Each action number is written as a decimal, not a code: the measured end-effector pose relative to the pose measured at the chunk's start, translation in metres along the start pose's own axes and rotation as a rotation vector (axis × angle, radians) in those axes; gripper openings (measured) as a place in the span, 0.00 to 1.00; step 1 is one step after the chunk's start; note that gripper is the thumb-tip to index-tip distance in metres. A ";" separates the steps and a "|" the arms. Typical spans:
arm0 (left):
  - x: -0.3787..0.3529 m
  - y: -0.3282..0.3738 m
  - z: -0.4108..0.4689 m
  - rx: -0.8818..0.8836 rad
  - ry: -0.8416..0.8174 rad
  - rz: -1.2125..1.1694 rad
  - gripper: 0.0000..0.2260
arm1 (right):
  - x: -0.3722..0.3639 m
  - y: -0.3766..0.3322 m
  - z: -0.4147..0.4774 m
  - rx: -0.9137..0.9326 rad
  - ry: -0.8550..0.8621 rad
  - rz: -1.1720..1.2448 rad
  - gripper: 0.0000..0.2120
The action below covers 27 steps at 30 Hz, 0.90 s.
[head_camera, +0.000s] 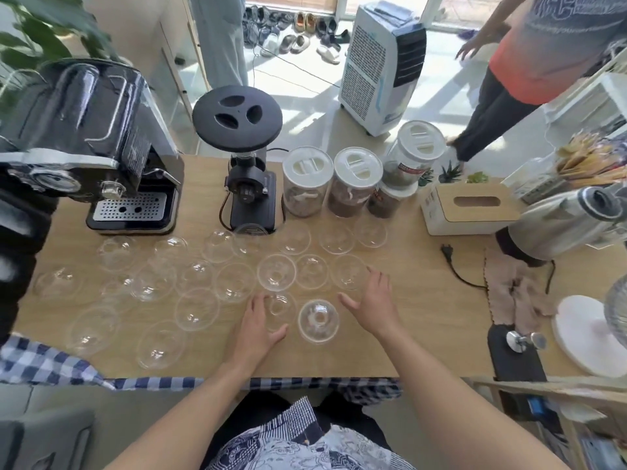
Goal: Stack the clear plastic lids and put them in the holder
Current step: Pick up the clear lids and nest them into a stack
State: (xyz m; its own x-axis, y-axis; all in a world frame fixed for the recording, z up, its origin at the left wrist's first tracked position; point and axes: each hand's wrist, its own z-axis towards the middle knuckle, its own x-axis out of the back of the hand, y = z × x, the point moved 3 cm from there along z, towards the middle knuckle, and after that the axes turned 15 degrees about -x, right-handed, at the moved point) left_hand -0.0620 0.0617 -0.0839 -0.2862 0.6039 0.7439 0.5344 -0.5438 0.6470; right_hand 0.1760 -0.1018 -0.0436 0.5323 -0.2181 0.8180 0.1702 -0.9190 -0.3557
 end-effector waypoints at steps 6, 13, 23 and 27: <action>0.027 0.030 -0.036 0.014 0.081 0.000 0.38 | -0.010 0.006 0.035 -0.068 -0.060 0.004 0.54; 0.016 0.074 -0.034 -0.097 0.016 -0.064 0.38 | -0.018 -0.004 0.050 -0.036 -0.101 -0.013 0.57; -0.033 0.081 -0.012 -0.119 -0.060 -0.093 0.39 | -0.002 -0.002 0.050 -0.005 -0.080 0.008 0.49; -0.040 0.077 -0.009 -0.094 -0.074 -0.099 0.40 | -0.001 0.000 0.050 0.001 -0.097 -0.025 0.55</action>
State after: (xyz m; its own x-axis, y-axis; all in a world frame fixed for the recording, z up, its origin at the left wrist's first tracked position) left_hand -0.0164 -0.0102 -0.0622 -0.2720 0.6968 0.6637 0.4285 -0.5298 0.7319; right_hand 0.2170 -0.0849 -0.0671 0.6060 -0.1625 0.7787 0.1852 -0.9232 -0.3368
